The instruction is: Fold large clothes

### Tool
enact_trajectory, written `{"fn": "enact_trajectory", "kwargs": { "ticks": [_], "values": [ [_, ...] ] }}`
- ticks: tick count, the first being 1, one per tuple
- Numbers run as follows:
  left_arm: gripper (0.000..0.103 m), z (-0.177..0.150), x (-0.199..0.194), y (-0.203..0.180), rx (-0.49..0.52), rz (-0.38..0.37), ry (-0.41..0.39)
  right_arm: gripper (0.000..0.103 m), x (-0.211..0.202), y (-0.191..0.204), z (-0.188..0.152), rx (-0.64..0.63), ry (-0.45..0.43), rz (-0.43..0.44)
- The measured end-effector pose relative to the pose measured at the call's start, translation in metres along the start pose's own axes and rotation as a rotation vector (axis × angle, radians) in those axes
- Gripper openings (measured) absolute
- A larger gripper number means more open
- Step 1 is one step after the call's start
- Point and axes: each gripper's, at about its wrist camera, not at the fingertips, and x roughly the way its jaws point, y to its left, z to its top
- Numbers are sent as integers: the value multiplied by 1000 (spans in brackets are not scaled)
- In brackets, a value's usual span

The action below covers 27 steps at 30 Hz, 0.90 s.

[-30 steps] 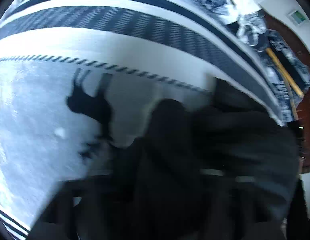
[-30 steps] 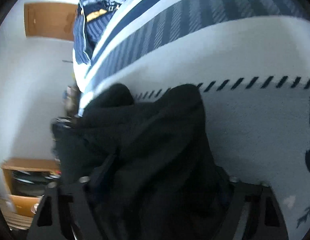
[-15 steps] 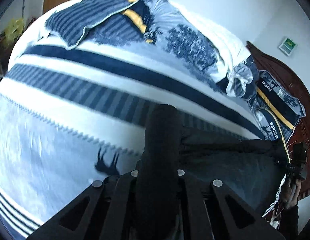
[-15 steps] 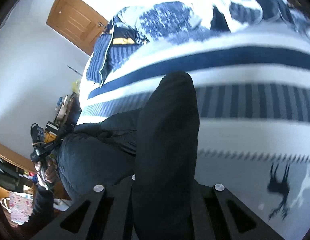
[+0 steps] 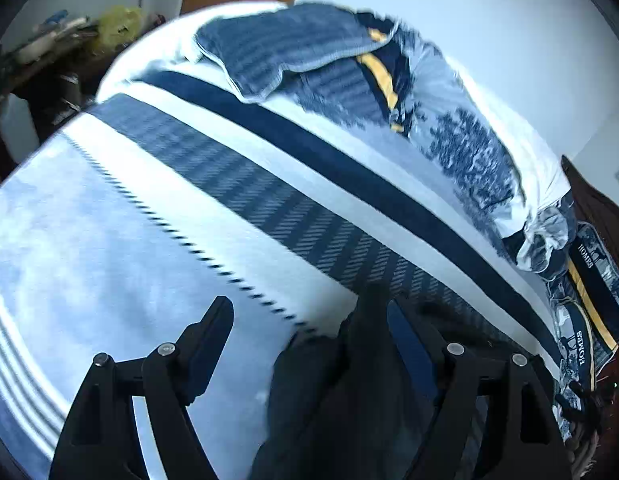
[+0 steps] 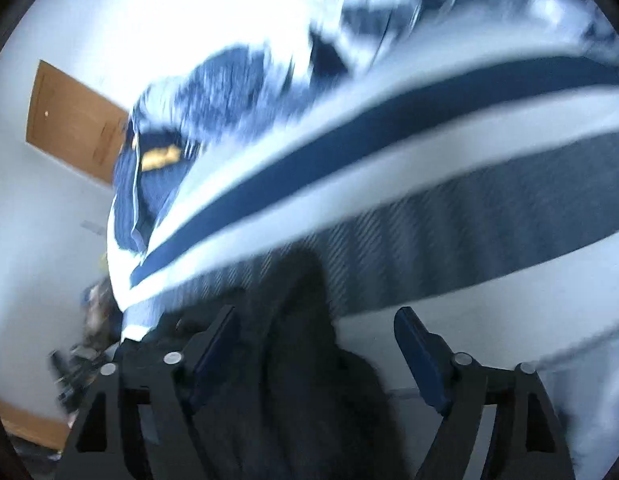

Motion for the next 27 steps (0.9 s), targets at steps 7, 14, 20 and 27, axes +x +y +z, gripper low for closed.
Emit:
{"fn": "enact_trajectory", "kwargs": {
  "ticks": [7,14,20,27],
  "values": [
    [90,-105,-42,34,-55,39,87,82,-84,9,-141,95,-54,125],
    [90,-191,-37,50,-29,106,16,82,-70,-35,-235,158,-78,10],
    [90,-185,-39,9,191,197,-72,82,-80,-24,-229,99,-123,8],
    [90,-190,-31,-12,305,230,-91,82,-54,-5,-233,8,-29,-53]
  ]
}}
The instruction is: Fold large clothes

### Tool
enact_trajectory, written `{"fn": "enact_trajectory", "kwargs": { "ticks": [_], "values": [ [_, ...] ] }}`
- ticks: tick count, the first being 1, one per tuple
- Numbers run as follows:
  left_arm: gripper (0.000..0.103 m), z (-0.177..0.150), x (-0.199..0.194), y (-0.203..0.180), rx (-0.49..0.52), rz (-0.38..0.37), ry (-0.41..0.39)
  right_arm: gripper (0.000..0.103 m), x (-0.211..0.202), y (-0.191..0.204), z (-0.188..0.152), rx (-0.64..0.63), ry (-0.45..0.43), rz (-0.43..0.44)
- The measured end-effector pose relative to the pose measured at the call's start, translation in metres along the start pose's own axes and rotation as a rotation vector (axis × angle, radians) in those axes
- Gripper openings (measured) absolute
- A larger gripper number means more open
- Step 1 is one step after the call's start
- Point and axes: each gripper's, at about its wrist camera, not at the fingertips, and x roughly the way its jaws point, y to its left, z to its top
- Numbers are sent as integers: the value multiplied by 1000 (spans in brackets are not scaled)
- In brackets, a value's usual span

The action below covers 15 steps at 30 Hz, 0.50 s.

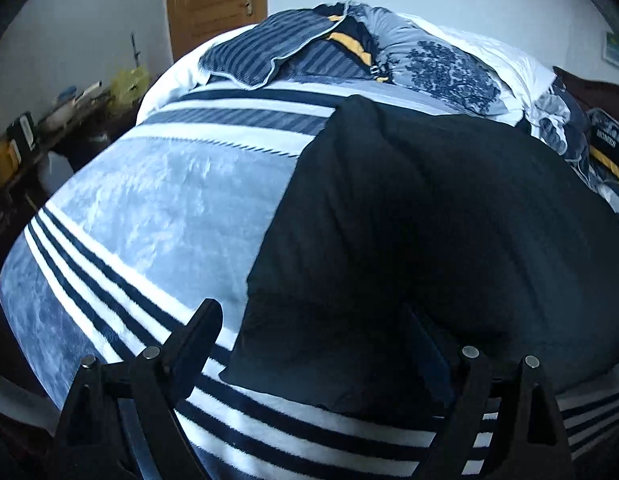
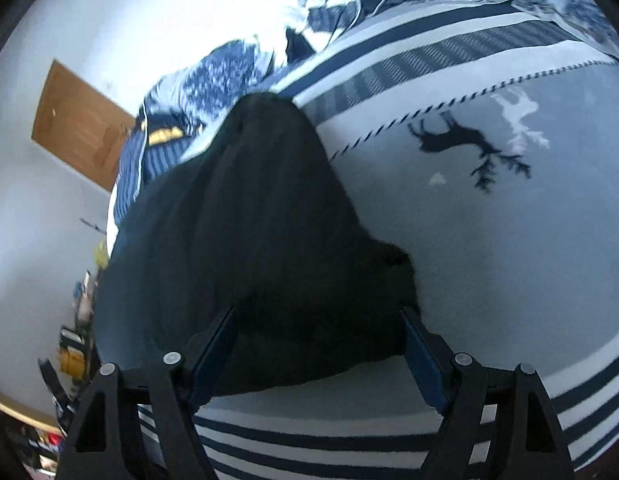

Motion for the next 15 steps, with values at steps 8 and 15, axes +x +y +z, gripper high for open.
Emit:
{"fn": "enact_trajectory", "kwargs": {
  "ticks": [8,15],
  "values": [
    [90,-10,-7,-6,35,22,-27,69,10,4,-3,-20,13,-29],
    [90,-14,-9,-9,47,29,-32,69,6,-2,-3,17,-5,-21]
  ]
}}
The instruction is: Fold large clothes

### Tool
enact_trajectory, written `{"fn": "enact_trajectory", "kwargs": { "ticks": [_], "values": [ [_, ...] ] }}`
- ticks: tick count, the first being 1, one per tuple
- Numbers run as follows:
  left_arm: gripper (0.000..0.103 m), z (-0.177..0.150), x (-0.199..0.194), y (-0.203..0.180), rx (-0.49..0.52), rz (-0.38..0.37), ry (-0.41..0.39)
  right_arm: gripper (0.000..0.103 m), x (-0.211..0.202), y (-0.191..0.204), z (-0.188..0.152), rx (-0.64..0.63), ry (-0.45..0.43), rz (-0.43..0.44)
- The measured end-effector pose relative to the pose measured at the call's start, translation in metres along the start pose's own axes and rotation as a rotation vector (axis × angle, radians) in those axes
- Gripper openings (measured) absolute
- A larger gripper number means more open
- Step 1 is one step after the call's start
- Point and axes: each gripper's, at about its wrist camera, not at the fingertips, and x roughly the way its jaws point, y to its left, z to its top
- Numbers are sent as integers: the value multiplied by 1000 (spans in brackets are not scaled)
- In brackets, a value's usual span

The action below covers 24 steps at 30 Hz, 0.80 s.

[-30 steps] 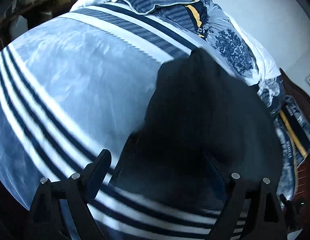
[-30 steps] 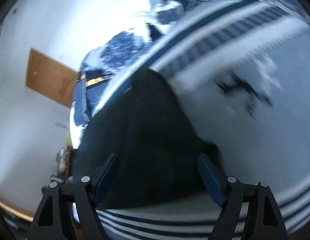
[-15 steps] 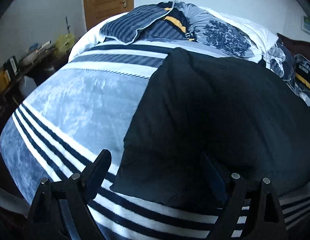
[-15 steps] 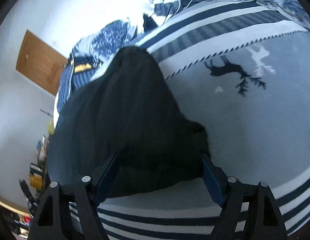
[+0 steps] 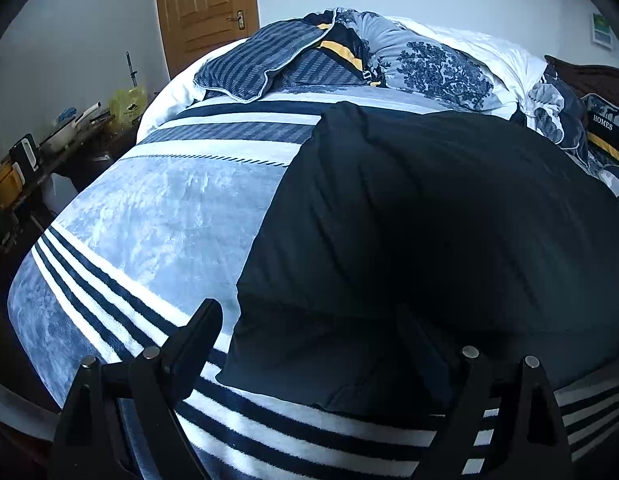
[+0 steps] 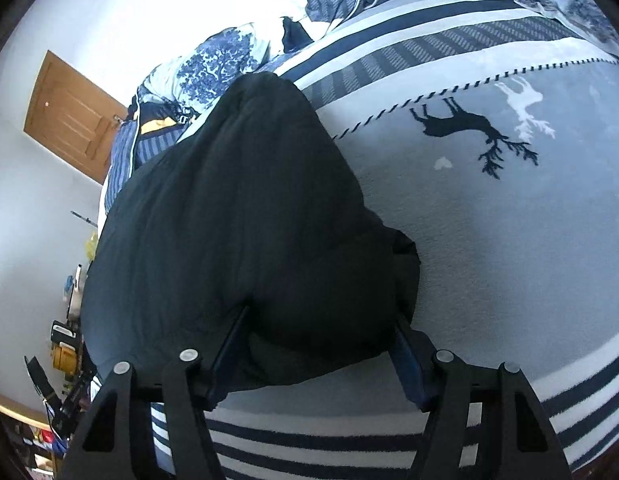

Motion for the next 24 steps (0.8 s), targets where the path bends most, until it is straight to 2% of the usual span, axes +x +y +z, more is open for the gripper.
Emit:
{"fn": "enact_trajectory", "kwargs": {
  "ticks": [4,7,8,10,11,12,13,14,16,21,24],
  "values": [
    [90,-2,7,4,-24,-33,16,70,1,-1,-2,3,7,-6],
    [90,-3,27,16,-102,-119,100,68,7,3,-2,-31,33,-29],
    [90,-2,31,20,-130,-146,118,56,10,6,-3,-48,45,-42],
    [90,-1,37,27,-180,-183,137,39,15,12,-5,-84,66,-77],
    [82,0,37,28,-190,-196,141,26,15,16,-8,-103,65,-88],
    [69,1,35,30,-202,-209,136,19,13,19,-9,-116,58,-89],
    [31,1,31,31,-210,-225,131,12,10,22,-11,-130,43,-80],
    [7,1,28,31,-215,-230,139,9,3,25,-14,-147,19,-65],
    [4,-2,15,33,-246,-242,135,7,-8,28,-19,-154,-5,-31],
    [3,-23,-34,59,-322,-285,59,5,-51,27,-48,-135,-73,95],
    [4,-42,-38,75,-358,-260,61,4,-72,29,-66,-141,-93,144]
  ]
}}
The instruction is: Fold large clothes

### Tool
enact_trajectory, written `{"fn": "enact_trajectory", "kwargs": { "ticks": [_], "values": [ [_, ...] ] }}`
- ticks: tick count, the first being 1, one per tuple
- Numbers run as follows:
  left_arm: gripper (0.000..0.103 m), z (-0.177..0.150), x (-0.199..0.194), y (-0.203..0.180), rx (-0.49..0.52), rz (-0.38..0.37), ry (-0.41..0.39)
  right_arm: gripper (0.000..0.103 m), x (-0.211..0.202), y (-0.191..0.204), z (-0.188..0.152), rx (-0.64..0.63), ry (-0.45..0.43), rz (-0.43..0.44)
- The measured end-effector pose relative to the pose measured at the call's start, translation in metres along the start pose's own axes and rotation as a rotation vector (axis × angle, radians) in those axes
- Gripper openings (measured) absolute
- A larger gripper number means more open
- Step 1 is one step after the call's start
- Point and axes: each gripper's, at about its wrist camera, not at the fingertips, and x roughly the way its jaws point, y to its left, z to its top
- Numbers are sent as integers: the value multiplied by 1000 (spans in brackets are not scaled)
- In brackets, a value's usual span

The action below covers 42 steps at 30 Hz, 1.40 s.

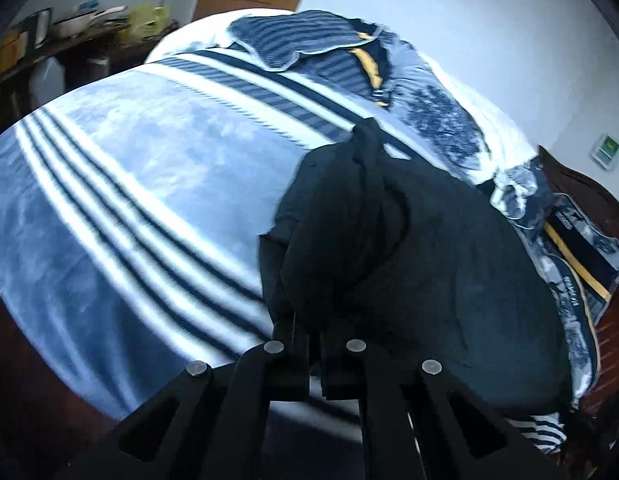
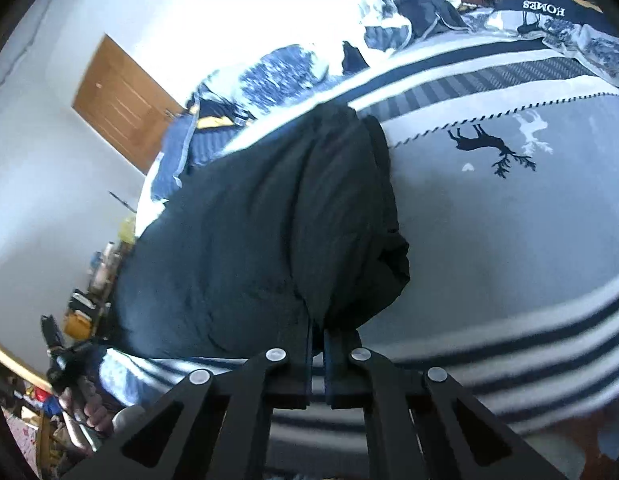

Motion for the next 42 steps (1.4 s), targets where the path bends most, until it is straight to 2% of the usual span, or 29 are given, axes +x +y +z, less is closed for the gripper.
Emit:
{"fn": "enact_trajectory", "kwargs": {
  "ticks": [2,4,6,7,9,10,11,12,13,14,16,18,20,27,30,33,36,37,42],
  "values": [
    [4,-5,3,1,10,29,12,4,-1,3,-5,-6,18,-3],
    [8,-7,5,-13,81,90,-21,8,16,5,-6,-22,73,-78],
    [9,-9,10,-20,115,136,-16,9,28,0,-7,0,116,-98],
    [12,-10,14,-23,125,150,-8,9,32,-1,-6,8,127,-120],
    [27,-11,17,-26,142,179,7,11,30,-2,-6,15,118,-125],
    [42,-11,17,-25,141,181,11,13,28,-4,-7,20,109,-124],
    [53,-10,15,-25,133,179,5,18,23,-5,-8,27,95,-127],
    [57,-8,13,-24,124,173,-7,22,18,-6,-7,38,76,-130],
    [62,-7,8,-23,113,169,-25,31,14,-9,-6,49,55,-126],
    [67,-7,5,-23,103,174,-42,47,8,-11,-5,64,29,-116],
    [69,-9,-1,-22,92,197,-60,69,-4,-14,-3,82,-28,-122],
    [70,-12,-3,-27,112,206,-64,70,-11,-15,-1,84,-52,-107],
    [77,-16,-2,-34,144,224,-60,71,-11,-15,-1,85,-52,-108],
    [78,-22,2,-52,226,242,-36,72,-2,-14,-3,90,-27,-128],
    [78,-22,-1,-56,229,203,-37,73,-5,-14,-3,92,-49,-139],
    [78,-16,-8,-60,237,160,-17,73,-15,-11,-2,68,-102,-195],
    [80,0,-13,-62,213,133,-16,79,-28,-10,2,58,-168,-218],
    [81,9,-13,-63,203,125,-11,80,-29,-8,8,45,-159,-229],
    [82,63,-2,-73,171,64,-42,80,-19,15,52,-54,-68,-127]
  ]
}}
